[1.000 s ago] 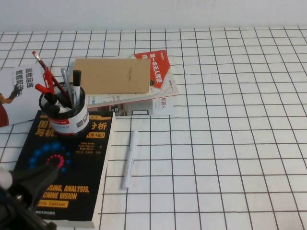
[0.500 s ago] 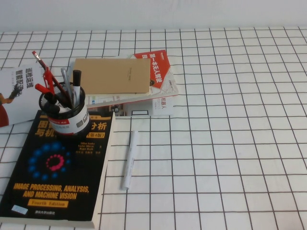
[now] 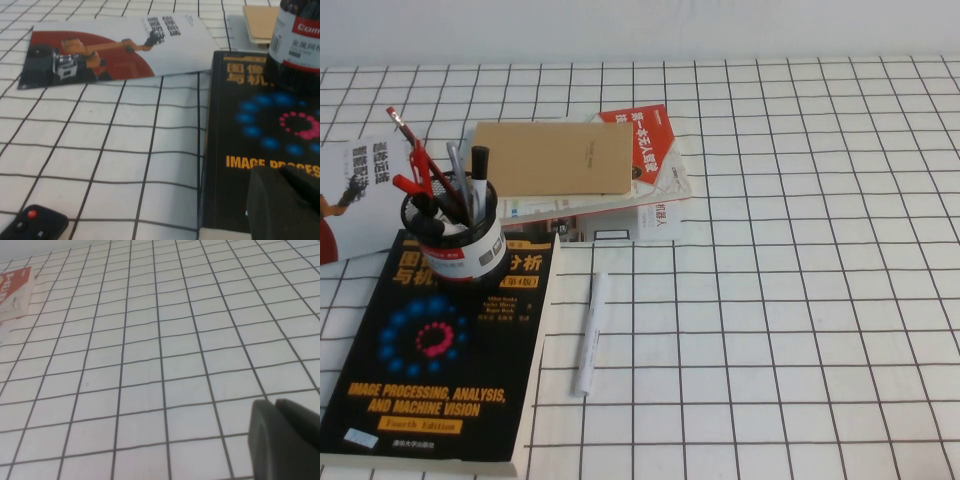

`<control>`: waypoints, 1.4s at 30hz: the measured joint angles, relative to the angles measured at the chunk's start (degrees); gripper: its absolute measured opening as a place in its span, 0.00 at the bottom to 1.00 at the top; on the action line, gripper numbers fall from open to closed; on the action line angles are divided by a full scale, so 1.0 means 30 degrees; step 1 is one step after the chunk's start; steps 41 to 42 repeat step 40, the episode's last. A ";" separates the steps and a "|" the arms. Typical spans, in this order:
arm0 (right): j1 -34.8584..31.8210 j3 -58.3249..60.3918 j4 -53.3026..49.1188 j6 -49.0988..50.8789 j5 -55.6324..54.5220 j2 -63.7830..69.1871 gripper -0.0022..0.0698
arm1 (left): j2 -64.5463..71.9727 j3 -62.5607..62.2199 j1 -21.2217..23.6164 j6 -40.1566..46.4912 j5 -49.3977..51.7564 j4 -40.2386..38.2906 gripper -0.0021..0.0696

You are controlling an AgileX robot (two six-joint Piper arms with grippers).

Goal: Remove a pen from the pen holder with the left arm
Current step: 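Take a marker out of the pen holder and lay it on the table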

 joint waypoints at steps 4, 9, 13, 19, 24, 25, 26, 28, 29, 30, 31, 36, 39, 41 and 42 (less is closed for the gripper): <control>0.0000 0.0000 0.0000 0.0000 0.0000 0.0000 0.01 | -0.0043 0.0023 0.0000 0.0000 0.0711 0.0091 0.03; 0.0000 0.0000 0.0000 0.0000 0.0000 0.0000 0.01 | -0.0043 0.0023 0.0000 0.0000 0.0711 -0.0099 0.03; 0.0000 0.0000 0.0000 0.0000 0.0000 0.0000 0.01 | -0.0043 0.0023 0.0000 0.0000 0.0711 -0.1116 0.03; 0.0000 0.0000 0.0000 0.0000 0.0000 0.0000 0.01 | -0.0043 0.0023 0.0000 0.0000 0.0711 -0.2646 0.03; 0.0000 0.0000 0.0000 0.0000 0.0000 0.0000 0.01 | -0.0043 0.0023 0.0000 0.1094 0.0711 -0.2577 0.03; 0.0000 0.0000 0.0000 0.0000 0.0000 0.0000 0.01 | -0.0043 0.0023 0.0000 0.1587 0.0711 -0.2577 0.03; 0.0000 0.0000 0.0000 0.0000 0.0000 0.0000 0.01 | -0.0043 0.0023 0.0000 0.2135 0.0711 -0.2577 0.03; 0.0000 0.0000 0.0000 0.0000 0.0000 0.0000 0.01 | -0.0043 0.0023 0.0000 0.3219 0.0711 -0.2773 0.03; 0.0000 0.0000 0.0000 0.0000 0.0000 0.0000 0.01 | -0.0043 0.0023 0.0000 0.3591 0.0711 -0.2918 0.03; 0.0000 0.0000 0.0000 0.0000 0.0000 0.0000 0.01 | -0.0043 0.0023 0.0000 0.3782 0.0711 -0.3071 0.03; 0.0000 0.0000 0.0000 0.0000 0.0000 0.0000 0.01 | -0.0043 0.0023 0.0000 0.3954 0.0711 -0.3267 0.03; 0.0000 0.0000 0.0000 0.0000 0.0000 0.0000 0.01 | -0.0043 0.0023 0.0000 0.4161 0.0711 -0.3676 0.03; 0.0000 0.0000 0.0000 0.0000 0.0000 0.0000 0.01 | -0.0043 0.0023 0.0000 0.4161 0.0711 -0.3720 0.03; 0.0000 0.0000 0.0000 0.0000 0.0000 0.0000 0.01 | -0.0043 0.0023 0.0000 0.4161 0.0711 -0.3720 0.03; 0.0000 0.0000 0.0000 0.0000 0.0000 0.0000 0.01 | -0.0043 0.0023 0.0000 0.4161 0.0711 -0.3720 0.03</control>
